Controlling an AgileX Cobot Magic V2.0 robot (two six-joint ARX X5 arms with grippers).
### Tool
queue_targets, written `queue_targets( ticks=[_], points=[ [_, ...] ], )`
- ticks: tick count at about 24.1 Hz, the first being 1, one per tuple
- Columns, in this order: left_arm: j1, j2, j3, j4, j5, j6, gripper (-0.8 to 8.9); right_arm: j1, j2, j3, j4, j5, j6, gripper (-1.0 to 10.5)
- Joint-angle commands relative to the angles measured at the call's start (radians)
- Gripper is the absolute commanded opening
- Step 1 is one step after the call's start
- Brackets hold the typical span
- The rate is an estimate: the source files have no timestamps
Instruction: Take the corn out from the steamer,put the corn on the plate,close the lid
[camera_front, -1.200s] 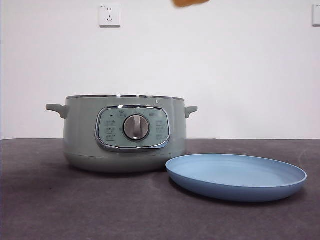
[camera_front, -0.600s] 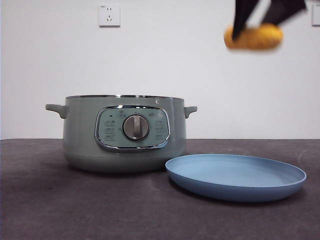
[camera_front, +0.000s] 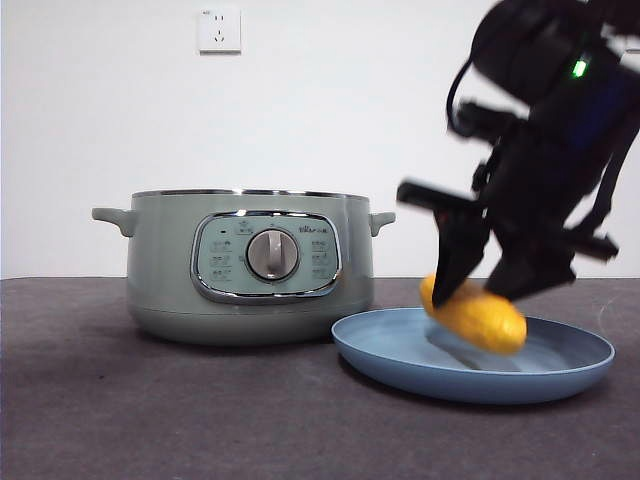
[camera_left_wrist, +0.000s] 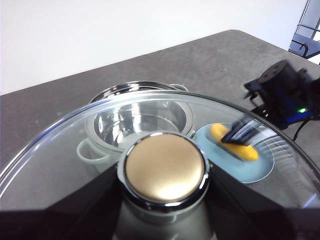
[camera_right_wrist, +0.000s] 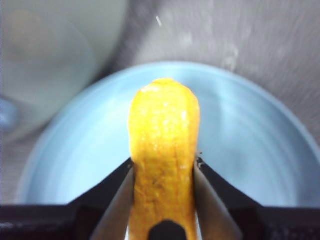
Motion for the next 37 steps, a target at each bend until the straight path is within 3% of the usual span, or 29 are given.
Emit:
queue_targets(
  ticks=[1,5,6,10,14,20,25,37],
  points=[
    [-0.001,-0.010,0.007,0.051,0.000,0.008,-0.08,0.000,0.050,-0.010,0.011,-0.001,0.014,-0.1],
    [-0.001,-0.003,0.007,0.074,0.000,0.008,-0.08,0.002,0.065,-0.010,0.000,-0.001,0.021,0.1],
    [-0.001,0.007,0.007,0.085,0.000,0.008,-0.08,0.002,0.064,-0.010,-0.006,-0.001,0.021,0.7],
    [-0.001,0.074,0.007,0.153,0.000,0.008,-0.08,0.003,0.029,-0.010,-0.040,-0.001,0.020,6.7],
    [-0.001,0.185,0.007,0.283,0.004,0.008,-0.08,0.003,-0.113,-0.010,-0.119,0.001,0.001,6.8],
    [-0.001,0.441,0.007,0.491,0.029,0.011,-0.08,0.003,-0.511,-0.010,-0.327,0.001,-0.019,6.8],
    [-0.002,0.603,0.007,0.650,0.032,0.011,-0.08,0.003,-0.736,-0.010,-0.426,0.001,-0.025,6.8],
    [-0.007,0.904,0.007,0.958,0.051,0.012,-0.08,0.003,-1.036,-0.009,-0.585,0.002,-0.024,6.8]
  ],
)
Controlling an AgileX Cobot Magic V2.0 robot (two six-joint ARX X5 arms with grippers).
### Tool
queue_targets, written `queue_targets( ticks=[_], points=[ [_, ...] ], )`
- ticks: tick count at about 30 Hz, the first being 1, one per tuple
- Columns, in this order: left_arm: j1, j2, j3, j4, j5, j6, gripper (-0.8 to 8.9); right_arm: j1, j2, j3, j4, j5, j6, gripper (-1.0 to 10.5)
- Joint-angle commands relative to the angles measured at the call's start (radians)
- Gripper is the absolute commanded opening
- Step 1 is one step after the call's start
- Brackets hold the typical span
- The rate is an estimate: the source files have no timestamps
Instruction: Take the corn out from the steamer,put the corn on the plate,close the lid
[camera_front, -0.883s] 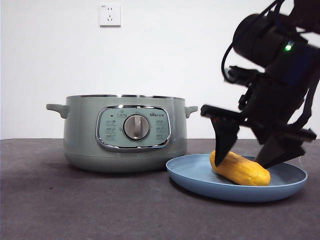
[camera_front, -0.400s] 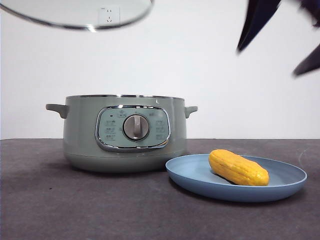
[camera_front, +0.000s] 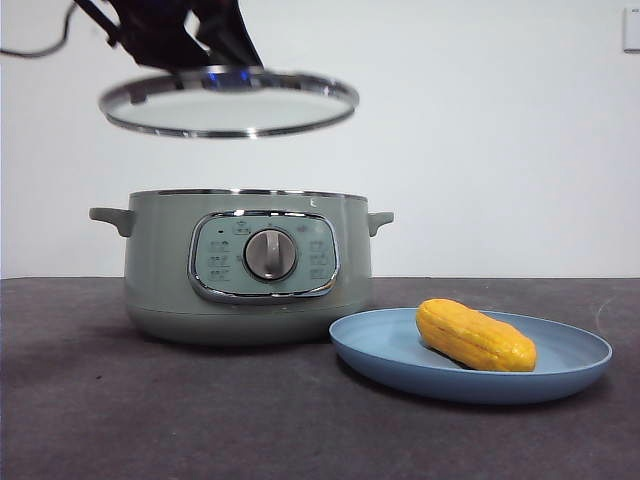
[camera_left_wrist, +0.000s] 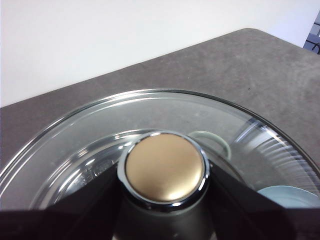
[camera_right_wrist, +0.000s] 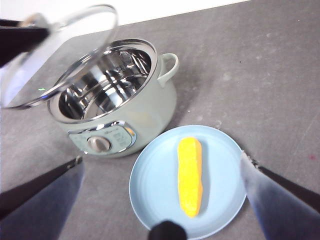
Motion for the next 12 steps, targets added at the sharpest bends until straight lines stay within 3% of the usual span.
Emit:
queue_targets(
  ticks=[1,12],
  points=[
    [-0.003,0.031,0.007,0.078,0.007,0.012,-0.08,0.002,-0.015,-0.006,-0.016,0.001,-0.008,6.8],
    [-0.003,0.177,0.007,0.183,0.005,0.038,-0.08,0.002,-0.016,-0.006,-0.035,0.000,-0.009,6.8]
  ],
)
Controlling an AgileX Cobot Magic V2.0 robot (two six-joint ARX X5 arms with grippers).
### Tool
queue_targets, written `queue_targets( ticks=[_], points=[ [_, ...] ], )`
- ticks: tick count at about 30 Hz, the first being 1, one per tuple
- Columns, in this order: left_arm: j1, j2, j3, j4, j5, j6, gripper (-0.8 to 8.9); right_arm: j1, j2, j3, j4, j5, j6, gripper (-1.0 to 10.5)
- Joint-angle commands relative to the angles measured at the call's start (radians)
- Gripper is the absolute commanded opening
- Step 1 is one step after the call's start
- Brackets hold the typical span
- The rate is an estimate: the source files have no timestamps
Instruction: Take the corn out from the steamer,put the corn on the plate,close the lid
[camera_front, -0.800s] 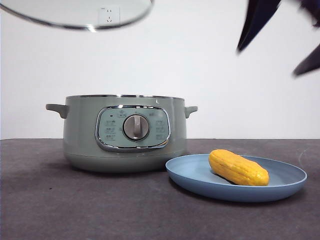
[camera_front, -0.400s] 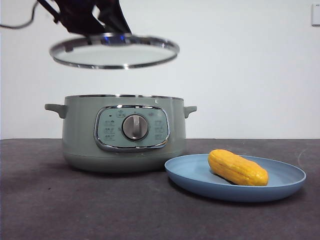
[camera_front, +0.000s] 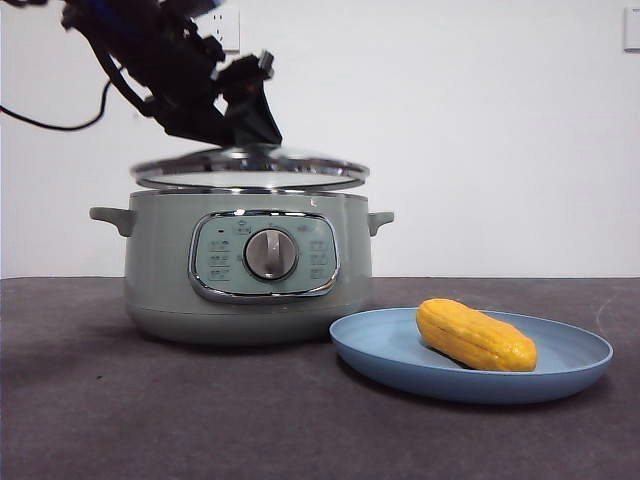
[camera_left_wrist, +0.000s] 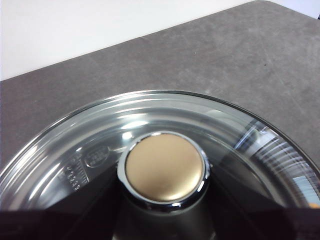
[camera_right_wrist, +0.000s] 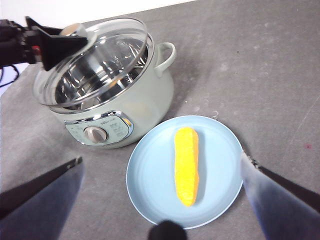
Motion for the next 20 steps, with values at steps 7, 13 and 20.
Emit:
queue_targets(
  ticks=[7,13,20],
  points=[
    [-0.001,0.008,0.007,0.056,-0.021,0.014,-0.08,0.002,-0.002,-0.006,0.005,0.000,-0.009,6.8],
    [-0.002,0.013,0.007,0.041,-0.020,0.014,-0.08,0.002,-0.002,-0.006,0.005,0.000,-0.009,6.8],
    [-0.003,0.060,0.007,0.016,-0.020,0.010,-0.08,0.002,-0.002,-0.006,0.004,0.000,-0.009,6.8]
  ],
)
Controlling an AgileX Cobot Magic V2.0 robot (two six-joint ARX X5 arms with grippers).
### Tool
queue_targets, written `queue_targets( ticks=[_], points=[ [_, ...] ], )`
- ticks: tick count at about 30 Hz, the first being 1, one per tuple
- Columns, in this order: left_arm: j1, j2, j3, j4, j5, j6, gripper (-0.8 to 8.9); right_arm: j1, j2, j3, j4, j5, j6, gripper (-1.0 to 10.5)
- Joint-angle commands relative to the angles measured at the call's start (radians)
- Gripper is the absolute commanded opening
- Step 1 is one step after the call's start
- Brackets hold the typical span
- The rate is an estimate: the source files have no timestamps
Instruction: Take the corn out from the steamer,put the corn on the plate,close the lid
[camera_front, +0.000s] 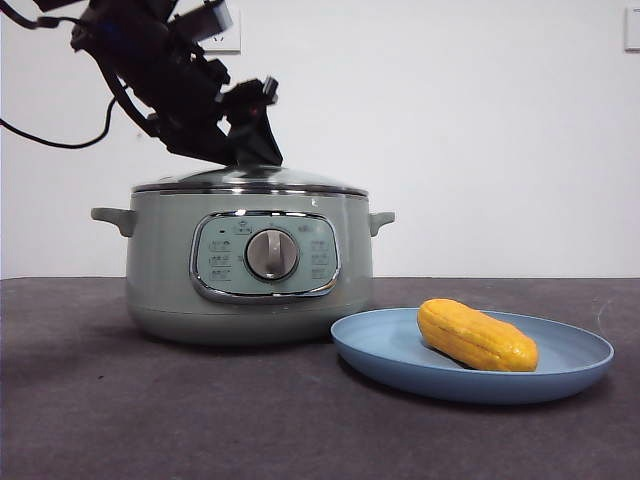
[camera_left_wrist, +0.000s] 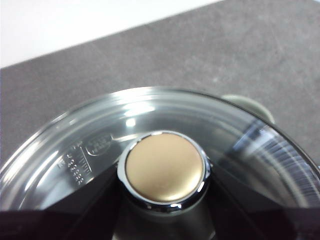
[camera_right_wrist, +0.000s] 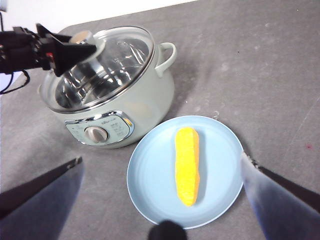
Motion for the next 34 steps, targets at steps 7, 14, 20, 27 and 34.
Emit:
queue_targets(
  ticks=[7,14,20,27,34],
  points=[
    [-0.004,0.028,0.007,-0.001,0.006,0.000,-0.08,0.002,-0.002,-0.006,0.005,0.000,-0.009,6.8],
    [-0.003,0.028,0.007,-0.068,0.006,-0.002,1.67,0.002,-0.002,-0.006,0.005,-0.001,-0.010,6.8],
    [-0.003,0.023,0.007,-0.068,0.005,-0.002,5.38,0.002,-0.002,-0.006,0.004,-0.001,-0.017,6.8],
    [-0.003,-0.039,0.007,-0.068,-0.009,-0.002,5.38,0.002,-0.002,-0.006,-0.006,-0.001,-0.027,6.8],
    [-0.003,-0.201,0.007,-0.116,-0.016,-0.002,5.37,0.002,-0.002,-0.006,-0.026,-0.001,-0.043,6.8]
  ],
)
